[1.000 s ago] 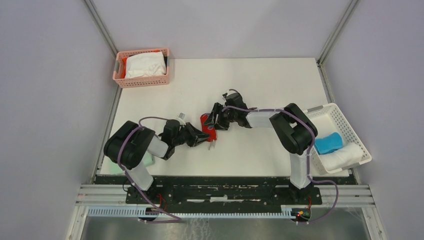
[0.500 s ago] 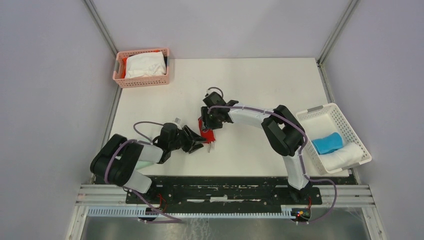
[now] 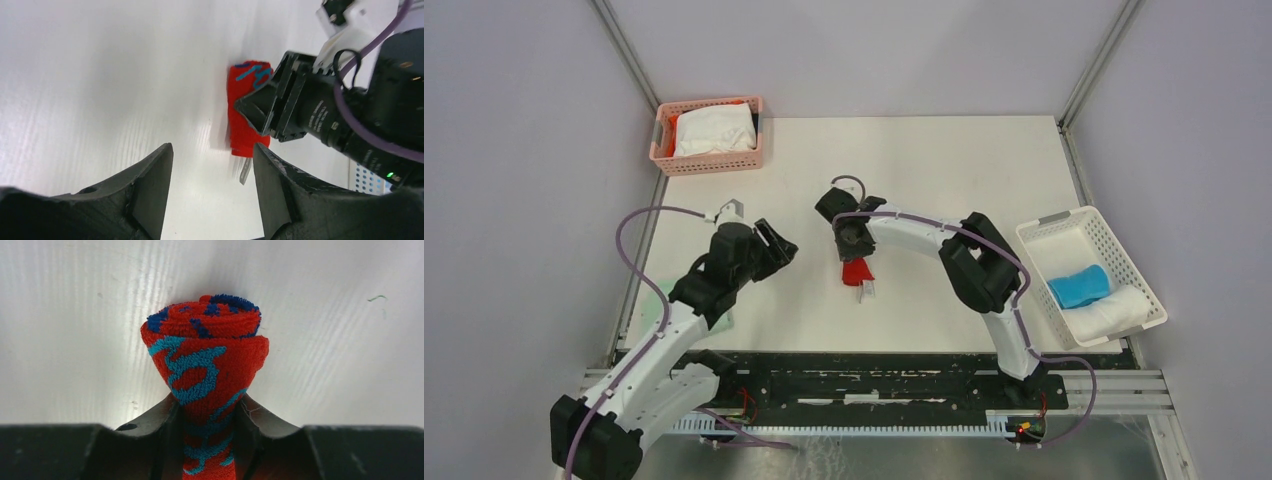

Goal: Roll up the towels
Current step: Pick up the towel at the center of the board, then place the towel in the bin.

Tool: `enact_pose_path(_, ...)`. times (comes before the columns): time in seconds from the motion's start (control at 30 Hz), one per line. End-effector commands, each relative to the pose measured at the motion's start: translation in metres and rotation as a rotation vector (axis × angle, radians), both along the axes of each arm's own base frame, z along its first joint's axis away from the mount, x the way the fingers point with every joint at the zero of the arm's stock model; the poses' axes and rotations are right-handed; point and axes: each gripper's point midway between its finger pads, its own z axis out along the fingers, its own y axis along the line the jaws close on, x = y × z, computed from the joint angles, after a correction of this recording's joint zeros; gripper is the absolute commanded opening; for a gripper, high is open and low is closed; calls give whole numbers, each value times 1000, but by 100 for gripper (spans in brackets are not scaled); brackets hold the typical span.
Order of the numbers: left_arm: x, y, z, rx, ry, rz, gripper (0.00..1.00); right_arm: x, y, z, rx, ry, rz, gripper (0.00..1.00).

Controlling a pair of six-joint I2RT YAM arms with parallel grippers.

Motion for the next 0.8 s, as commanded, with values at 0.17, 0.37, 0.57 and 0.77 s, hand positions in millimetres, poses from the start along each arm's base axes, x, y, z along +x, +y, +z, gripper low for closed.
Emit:
enact_pose_path(0.17,29,27,79,357,-155,-96,68,3,-124,18,-152,51,-201,31)
enact_pose_path(0.37,45,41,102,482,-240,-82,69,26,-200,90,13,-66,-417,30)
enact_pose_path(0.57,41,48,80,520,-206,-70,69,31,-307,148,137,-220,-708,27)
enact_pose_path(0.77,42,48,76,522,-205,-73,69,29,-404,162,328,-341,-1000,25)
